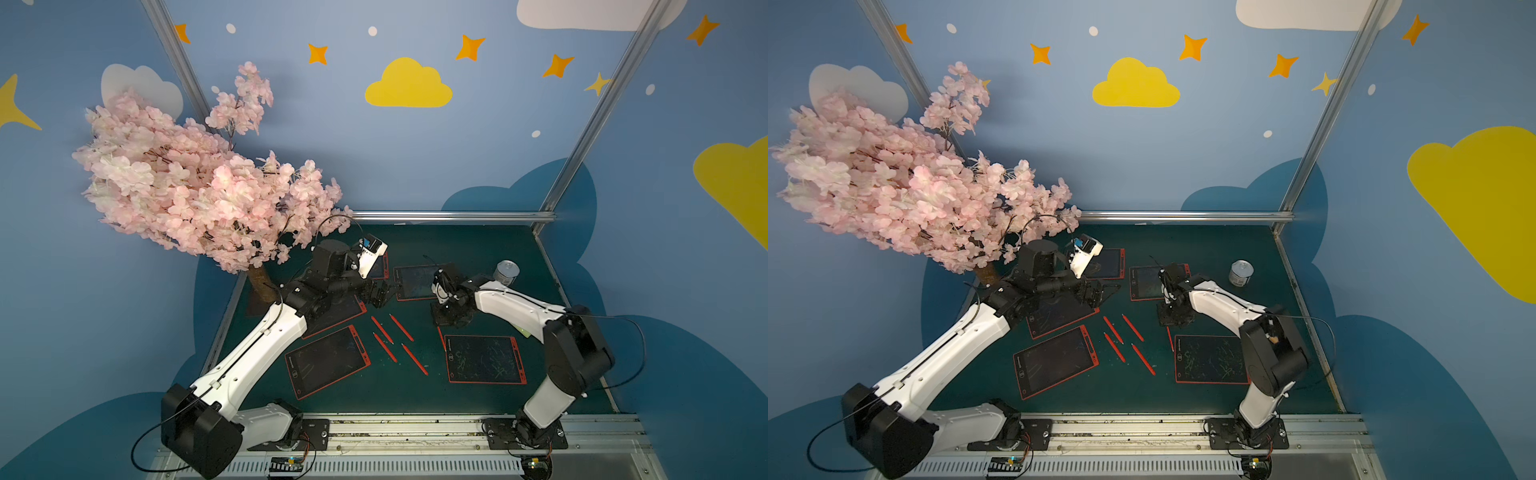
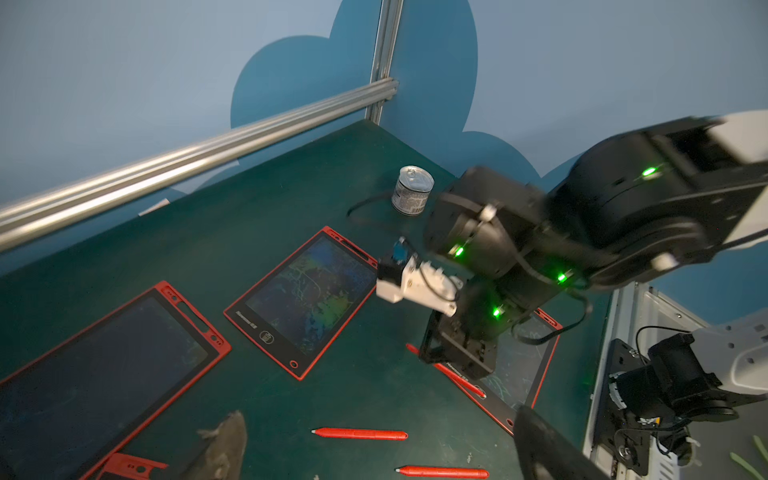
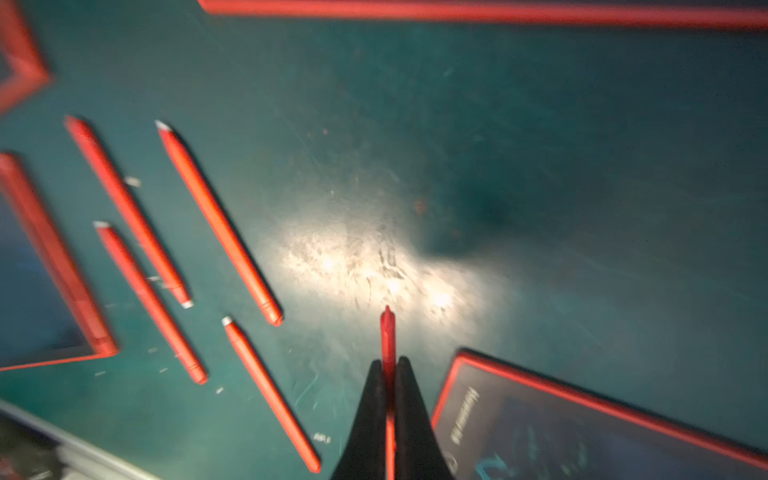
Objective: Place the stylus back onto the writing tablet
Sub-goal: Pick up the stylus from the center of the board.
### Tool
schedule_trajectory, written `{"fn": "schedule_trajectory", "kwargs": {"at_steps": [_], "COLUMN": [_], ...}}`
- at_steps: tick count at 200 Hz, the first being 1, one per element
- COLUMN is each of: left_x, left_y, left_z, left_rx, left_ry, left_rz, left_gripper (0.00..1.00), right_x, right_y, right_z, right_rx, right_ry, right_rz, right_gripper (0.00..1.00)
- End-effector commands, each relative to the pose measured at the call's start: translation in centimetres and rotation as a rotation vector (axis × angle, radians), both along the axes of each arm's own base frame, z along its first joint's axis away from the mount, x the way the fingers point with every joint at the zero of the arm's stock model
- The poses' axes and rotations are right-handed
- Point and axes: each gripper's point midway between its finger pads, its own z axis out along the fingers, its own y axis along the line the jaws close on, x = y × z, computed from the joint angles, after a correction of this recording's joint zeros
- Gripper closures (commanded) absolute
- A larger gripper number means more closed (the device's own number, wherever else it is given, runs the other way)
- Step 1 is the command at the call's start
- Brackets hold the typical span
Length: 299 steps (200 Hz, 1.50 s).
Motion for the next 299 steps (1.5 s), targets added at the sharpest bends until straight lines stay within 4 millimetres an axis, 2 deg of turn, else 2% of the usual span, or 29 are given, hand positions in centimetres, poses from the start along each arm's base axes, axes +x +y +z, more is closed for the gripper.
{"fn": "schedule_trajectory", "kwargs": {"at_steps": [1, 37, 66, 75, 101, 130, 161, 180, 210, 278, 299], "left_x": [-0.3, -0.5, -0.4, -0.5, -0.8, -1.2, -2.2, -2.5, -3.0, -3.8, -3.8], "left_y": [-1.9, -5.3, -7.6, -8.2, -9.8, -11.4, -12.7, -13.1, -13.3, -13.7, -13.9], "left_z": [0.7, -0.1, 1.0, 1.3, 1.4, 1.3, 0.5, 0.0, -0.2, -0.1, -0.2], "left_rx": [-0.116, -0.266, -0.384, -0.425, -0.494, -0.515, -0.522, -0.520, -0.510, -0.513, -0.517], "left_ry": [0.076, 0.223, 0.350, 0.379, 0.443, 0.467, 0.525, 0.552, 0.566, 0.588, 0.607], "left_rz": [-0.047, -0.164, -0.271, -0.310, -0.414, -0.487, -0.555, -0.562, -0.568, -0.598, -0.599], "left_gripper": [0.01, 0.02, 0.04, 0.06, 0.22, 0.30, 0.36, 0.39, 0.44, 0.44, 0.48], "right_x": [-0.6, -0.6, -0.3, -0.2, -0.1, -0.2, 0.0, 0.1, 0.0, -0.2, -0.3], "right_y": [-0.3, -2.7, -4.5, -4.8, -5.0, -4.6, -3.7, -3.4, -2.5, -1.3, -1.0], "right_z": [3.0, 8.3, 11.8, 13.3, 17.3, 20.0, 21.8, 22.3, 22.3, 22.3, 22.3], "right_rx": [0.139, 0.338, 0.438, 0.483, 0.632, 0.753, 0.848, 0.878, 0.928, 0.975, 0.978], "right_ry": [-0.022, -0.096, -0.184, -0.233, -0.348, -0.365, -0.376, -0.371, -0.312, -0.249, -0.245], "right_rz": [-0.013, -0.098, -0.207, -0.215, -0.217, -0.205, -0.178, -0.165, -0.139, -0.069, -0.059], "right_gripper": [0.98, 0.99, 1.00, 1.00, 0.99, 1.00, 1.00, 0.99, 0.99, 0.98, 0.98]}}
